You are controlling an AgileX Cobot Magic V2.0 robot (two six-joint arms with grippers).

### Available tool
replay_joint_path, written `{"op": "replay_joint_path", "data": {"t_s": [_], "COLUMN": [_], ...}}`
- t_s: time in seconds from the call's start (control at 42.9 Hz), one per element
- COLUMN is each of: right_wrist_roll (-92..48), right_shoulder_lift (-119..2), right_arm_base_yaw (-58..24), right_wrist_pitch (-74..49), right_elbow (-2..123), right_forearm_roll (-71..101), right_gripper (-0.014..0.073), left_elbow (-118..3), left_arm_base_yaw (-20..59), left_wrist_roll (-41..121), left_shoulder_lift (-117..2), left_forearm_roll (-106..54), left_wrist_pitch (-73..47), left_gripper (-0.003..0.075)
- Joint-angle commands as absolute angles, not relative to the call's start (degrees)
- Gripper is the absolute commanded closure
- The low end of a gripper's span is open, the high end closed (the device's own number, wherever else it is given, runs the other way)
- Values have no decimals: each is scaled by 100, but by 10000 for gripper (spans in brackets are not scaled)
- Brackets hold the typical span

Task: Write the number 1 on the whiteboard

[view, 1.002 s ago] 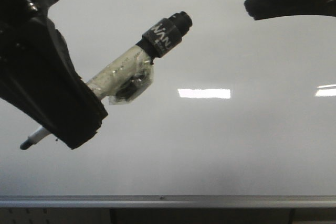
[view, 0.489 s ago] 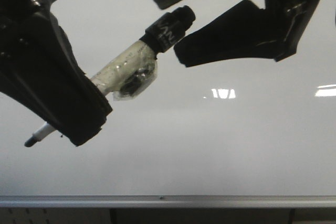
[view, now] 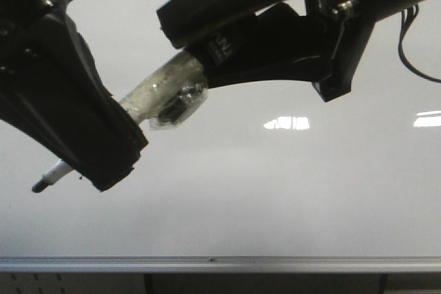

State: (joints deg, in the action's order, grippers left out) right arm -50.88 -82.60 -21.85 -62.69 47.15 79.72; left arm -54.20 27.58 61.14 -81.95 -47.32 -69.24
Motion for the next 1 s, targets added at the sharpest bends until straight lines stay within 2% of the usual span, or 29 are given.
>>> {"op": "replay_joint_path", "data": {"t_s": [0.0, 0.093, 0.186, 0.28, 0.326, 0.419, 0.559, 0.629, 0.676, 0.792, 0.862, 0.979], "right_wrist_roll": [-5186, -5186, -5186, -5216, -5251, -5306, -5306, -5306, -5306, -5306, -5296, -5229], "right_shoulder_lift": [-8106, -8106, -8106, -8106, -8106, -8106, -8065, -7987, -7878, -7456, -7134, -6617], "right_arm_base_yaw": [-2195, -2195, -2195, -2195, -2195, -2195, -2151, -2067, -1995, -1856, -1822, -1822], "right_wrist_pitch": [-6810, -6881, -6882, -6840, -6789, -6626, -6091, -5702, -5408, -4615, -4122, -3462], "right_elbow": [4881, 4881, 4881, 4881, 4881, 4881, 4881, 4881, 4868, 4862, 4864, 4864], "right_forearm_roll": [8389, 8371, 8354, 8333, 8319, 8261, 7979, 7839, 7747, 7308, 6960, 6439], "right_gripper": [498, 610, 685, 685, 685, 685, 685, 685, 685, 685, 685, 684], "left_elbow": [-5604, -5604, -5604, -5604, -5604, -5604, -5604, -5604, -5604, -5720, -5811, -5920], "left_arm_base_yaw": [2791, 2791, 2791, 2791, 2791, 2791, 2791, 2791, 2791, 2791, 2791, 2791], "left_wrist_roll": [6111, 6111, 6111, 6111, 6122, 6119, 6119, 6119, 6119, 6119, 6119, 6119], "left_shoulder_lift": [-7993, -7993, -7993, -7993, -7993, -7993, -7993, -7993, -7993, -7993, -7993, -7993], "left_forearm_roll": [-5089, -5112, -5193, -5219, -5219, -5219, -5219, -5219, -5219, -5174, -5174, -5141], "left_wrist_pitch": [-7094, -7094, -7072, -7064, -7064, -7064, -6849, -6738, -6685, -6673, -6662, -6637], "left_gripper": [741, 741, 740, 734, 704, 572, 246, 141, 116, 150, 216, 389]}}
